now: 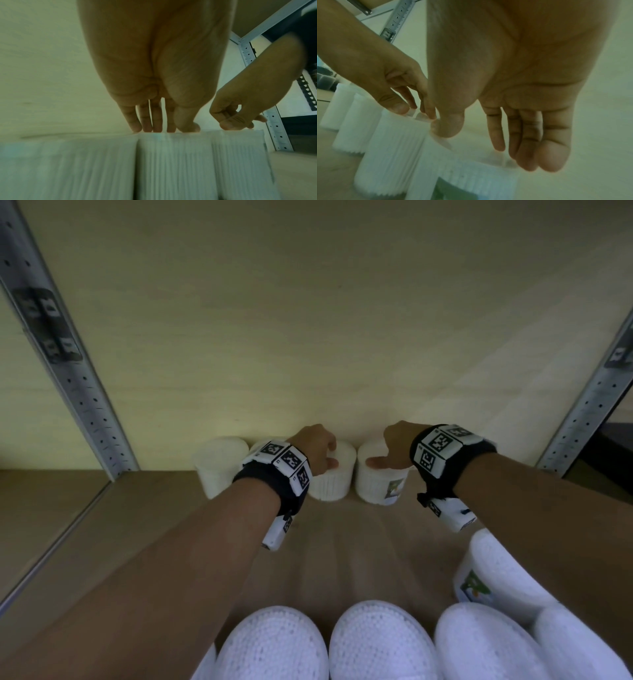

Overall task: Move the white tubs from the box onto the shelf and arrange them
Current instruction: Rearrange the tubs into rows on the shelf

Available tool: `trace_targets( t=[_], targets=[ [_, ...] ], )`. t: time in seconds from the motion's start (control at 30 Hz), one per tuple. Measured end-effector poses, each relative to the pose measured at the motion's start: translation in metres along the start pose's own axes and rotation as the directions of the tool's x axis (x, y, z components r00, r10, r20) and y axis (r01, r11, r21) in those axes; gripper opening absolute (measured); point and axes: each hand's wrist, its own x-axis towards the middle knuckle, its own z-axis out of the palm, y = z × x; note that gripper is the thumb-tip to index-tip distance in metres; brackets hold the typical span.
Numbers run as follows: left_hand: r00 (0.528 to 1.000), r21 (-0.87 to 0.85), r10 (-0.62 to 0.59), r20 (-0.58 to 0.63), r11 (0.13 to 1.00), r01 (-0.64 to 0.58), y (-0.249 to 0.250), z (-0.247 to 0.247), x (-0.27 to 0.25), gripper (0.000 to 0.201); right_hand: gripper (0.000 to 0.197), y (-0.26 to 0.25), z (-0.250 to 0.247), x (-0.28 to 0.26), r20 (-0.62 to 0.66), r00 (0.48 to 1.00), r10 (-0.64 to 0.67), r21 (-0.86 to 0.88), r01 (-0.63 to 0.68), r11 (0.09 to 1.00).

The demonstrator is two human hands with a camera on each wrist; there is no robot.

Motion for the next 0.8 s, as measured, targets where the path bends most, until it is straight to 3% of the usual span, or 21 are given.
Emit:
trace_targets(
  t=[0.23,0.43,0.8],
  targets=[
    [1.0,-0.001,0.001,0.001,1.0,-0.001,-0.001,0.001,0.0,0.046,0.053,0.003,-0.007,-0.005,-0.013,0.997,-0.072,0.143,0.073,0.987],
    [1.0,0.0,0.0,0.009,1.0,0.0,0.0,0.0,0.001,0.047,0.056,0.006,-0.013,-0.009,0.092,0.988,-0.127,0.141,0.114,0.984],
    [1.0,-0.014,-0.008,-0.001,1.0,0.008,-0.002,0.003,0.002,0.045,0.054,0.009,-0.003,-0.004,-0.034,0.994,-0.103,0.143,0.107,0.984]
  ],
)
